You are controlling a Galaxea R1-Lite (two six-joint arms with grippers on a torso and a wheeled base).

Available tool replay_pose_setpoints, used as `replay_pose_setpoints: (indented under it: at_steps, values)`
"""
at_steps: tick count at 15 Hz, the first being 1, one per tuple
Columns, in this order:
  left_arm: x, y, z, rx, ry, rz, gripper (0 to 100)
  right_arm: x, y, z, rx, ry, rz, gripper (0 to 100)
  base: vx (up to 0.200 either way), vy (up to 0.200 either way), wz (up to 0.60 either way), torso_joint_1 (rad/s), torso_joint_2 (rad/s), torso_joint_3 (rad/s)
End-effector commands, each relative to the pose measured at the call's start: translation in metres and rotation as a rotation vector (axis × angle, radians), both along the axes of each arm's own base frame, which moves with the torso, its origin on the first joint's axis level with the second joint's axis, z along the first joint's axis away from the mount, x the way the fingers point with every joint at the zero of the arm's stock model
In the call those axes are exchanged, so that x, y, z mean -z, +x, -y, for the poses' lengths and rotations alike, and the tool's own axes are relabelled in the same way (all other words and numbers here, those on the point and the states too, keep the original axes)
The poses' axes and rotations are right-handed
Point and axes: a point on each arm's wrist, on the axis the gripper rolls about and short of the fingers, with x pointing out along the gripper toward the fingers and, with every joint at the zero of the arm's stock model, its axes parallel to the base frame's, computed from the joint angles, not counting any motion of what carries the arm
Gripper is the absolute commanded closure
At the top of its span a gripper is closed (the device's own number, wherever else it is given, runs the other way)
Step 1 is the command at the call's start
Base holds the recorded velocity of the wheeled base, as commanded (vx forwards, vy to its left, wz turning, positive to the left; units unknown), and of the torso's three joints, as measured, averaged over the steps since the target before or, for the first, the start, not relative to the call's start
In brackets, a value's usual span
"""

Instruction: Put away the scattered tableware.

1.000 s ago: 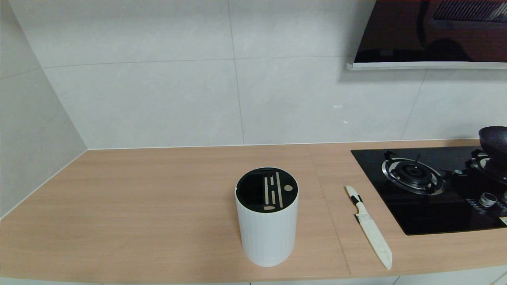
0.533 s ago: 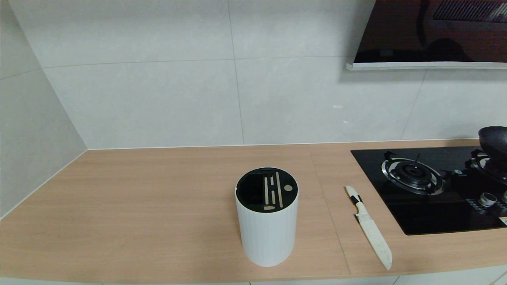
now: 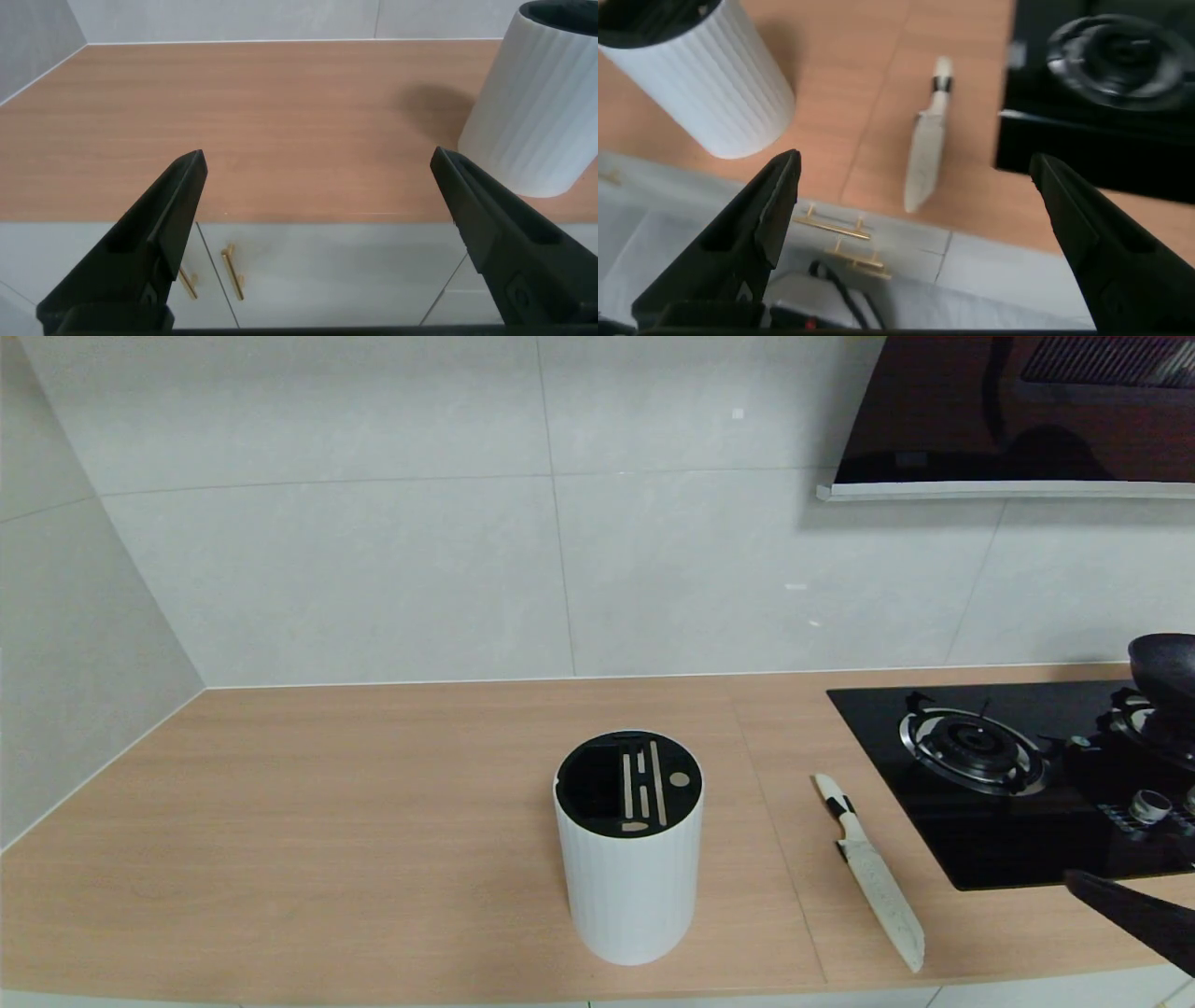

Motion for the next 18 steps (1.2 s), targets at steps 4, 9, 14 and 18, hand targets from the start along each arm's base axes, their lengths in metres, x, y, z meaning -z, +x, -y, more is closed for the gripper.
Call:
replay_pose_setpoints:
  at_steps: [4,9,14,18]
  values:
    - [0.0,0.0,0.0,0.0,0.0,0.0,0,0.048,0.103,-0.039,-0.047,-0.059,-0.172,0,0.0,0.0,0.0,0.0,0.0,0.0]
    - [0.0,0.0,0.0,0.0,0.0,0.0,0,0.081,0.147,-0.051,-0.01,-0.092,-0.204,0,0.0,0.0,0.0,0.0,0.0,0.0]
    - [0.0,0.0,0.0,0.0,0.003,0.0,0,0.13,0.184,-0.057,0.066,-0.133,-0.254,0,0.0,0.0,0.0,0.0,0.0,0.0]
    - [0.0,0.0,0.0,0.0,0.004,0.0,0,0.163,0.199,-0.055,0.122,-0.163,-0.269,0,0.0,0.0,0.0,0.0,0.0,0.0]
